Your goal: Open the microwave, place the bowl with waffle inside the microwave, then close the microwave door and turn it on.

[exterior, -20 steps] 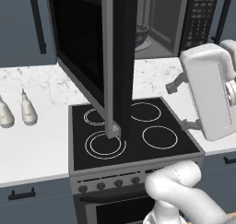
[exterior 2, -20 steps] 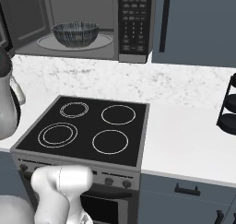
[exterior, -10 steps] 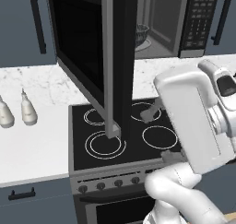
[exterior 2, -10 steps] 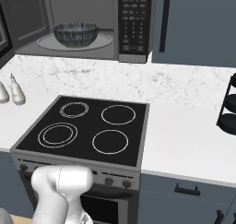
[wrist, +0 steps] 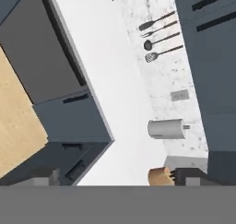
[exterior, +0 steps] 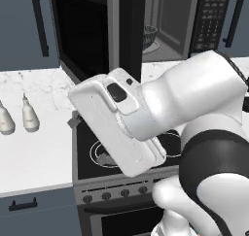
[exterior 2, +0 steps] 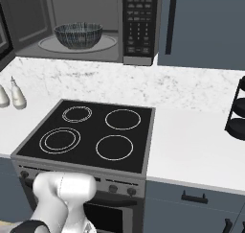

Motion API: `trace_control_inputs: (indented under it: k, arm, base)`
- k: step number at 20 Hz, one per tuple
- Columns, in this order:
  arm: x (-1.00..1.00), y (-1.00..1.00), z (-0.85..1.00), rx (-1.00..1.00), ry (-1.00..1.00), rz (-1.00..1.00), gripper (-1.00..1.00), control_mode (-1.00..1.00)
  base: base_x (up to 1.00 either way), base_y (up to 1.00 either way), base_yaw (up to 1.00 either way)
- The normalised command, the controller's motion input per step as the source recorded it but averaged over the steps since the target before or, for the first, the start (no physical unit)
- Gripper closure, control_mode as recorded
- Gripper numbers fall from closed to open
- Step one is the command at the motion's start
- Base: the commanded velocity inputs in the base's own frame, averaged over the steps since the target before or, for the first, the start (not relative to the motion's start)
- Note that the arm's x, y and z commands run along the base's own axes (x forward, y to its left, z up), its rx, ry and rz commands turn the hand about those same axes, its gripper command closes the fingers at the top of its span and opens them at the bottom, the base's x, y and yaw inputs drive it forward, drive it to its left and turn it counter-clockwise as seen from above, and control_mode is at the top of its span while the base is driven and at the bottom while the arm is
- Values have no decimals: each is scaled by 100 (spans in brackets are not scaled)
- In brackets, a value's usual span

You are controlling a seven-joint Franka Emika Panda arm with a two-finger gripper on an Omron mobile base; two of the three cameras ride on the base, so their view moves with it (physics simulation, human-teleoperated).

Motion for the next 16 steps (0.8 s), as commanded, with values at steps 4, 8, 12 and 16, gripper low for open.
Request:
trace_control_inputs:
  k: [4,8,12,16]
  arm:
    - [28,75,0,-24,-5,-35,-100,-100]
    - [95,49,-1,-28,0,-45,-100,-100]
    - [100,36,-8,-31,-4,-41,-100,-100]
    - [81,-1,-19,-32,-14,-34,-100,-100]
  base:
    - [0,0,0]
    - [0,0,0]
    - [0,0,0]
    - [0,0,0]
